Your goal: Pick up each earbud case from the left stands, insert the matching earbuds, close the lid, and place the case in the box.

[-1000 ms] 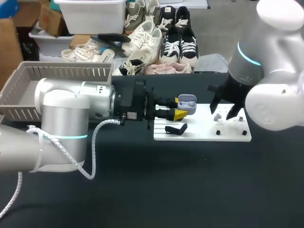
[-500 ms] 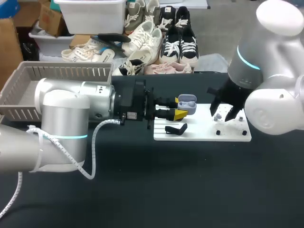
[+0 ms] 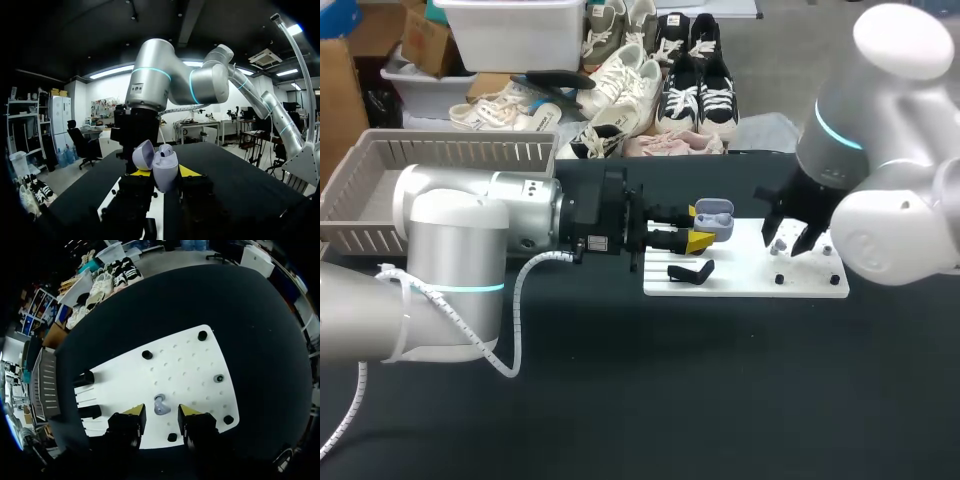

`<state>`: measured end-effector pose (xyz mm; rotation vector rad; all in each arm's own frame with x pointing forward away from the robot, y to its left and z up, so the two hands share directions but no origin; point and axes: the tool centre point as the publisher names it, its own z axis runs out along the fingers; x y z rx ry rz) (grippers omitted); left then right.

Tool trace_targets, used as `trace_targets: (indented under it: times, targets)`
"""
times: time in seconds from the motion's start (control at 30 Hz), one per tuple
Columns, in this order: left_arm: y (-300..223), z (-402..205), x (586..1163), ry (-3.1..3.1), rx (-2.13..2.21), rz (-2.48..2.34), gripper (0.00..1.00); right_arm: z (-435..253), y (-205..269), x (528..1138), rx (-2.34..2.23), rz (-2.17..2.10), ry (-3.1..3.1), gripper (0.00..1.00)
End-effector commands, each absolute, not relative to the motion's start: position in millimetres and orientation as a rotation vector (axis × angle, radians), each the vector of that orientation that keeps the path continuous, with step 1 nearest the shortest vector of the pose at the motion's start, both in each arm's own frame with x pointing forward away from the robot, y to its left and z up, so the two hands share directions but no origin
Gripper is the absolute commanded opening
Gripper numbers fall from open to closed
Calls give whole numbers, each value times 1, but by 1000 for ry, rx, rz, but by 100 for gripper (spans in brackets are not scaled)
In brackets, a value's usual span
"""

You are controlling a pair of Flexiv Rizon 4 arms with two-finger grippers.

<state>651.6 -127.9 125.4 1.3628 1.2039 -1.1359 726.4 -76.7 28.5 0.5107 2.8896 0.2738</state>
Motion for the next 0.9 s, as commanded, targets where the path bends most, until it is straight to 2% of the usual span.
trace_targets:
  times: [0.03, 0.2, 0.77, 0.83, 0.87, 0.9]
  targets:
    - [-128, 125, 650, 1205, 1359, -1131, 0, 26, -76, 729, 509, 267, 2895, 38]
    - [-128, 125, 650, 1205, 1359, -1131, 0, 26, -76, 730, 500, 259, 2897, 31]
    - [-128, 125, 650, 1205, 1359, -1131, 0, 21, -77, 731, 474, 237, 2915, 25]
    - [-128, 125, 650, 1205, 1359, -1131, 0, 20, -77, 731, 470, 234, 2919, 23]
    - [-128, 125, 650, 1205, 1359, -1131, 0, 20, -77, 731, 469, 234, 2921, 13]
    - [-128, 125, 650, 1205, 1359, -1131, 0, 19, -77, 731, 468, 233, 2922, 9]
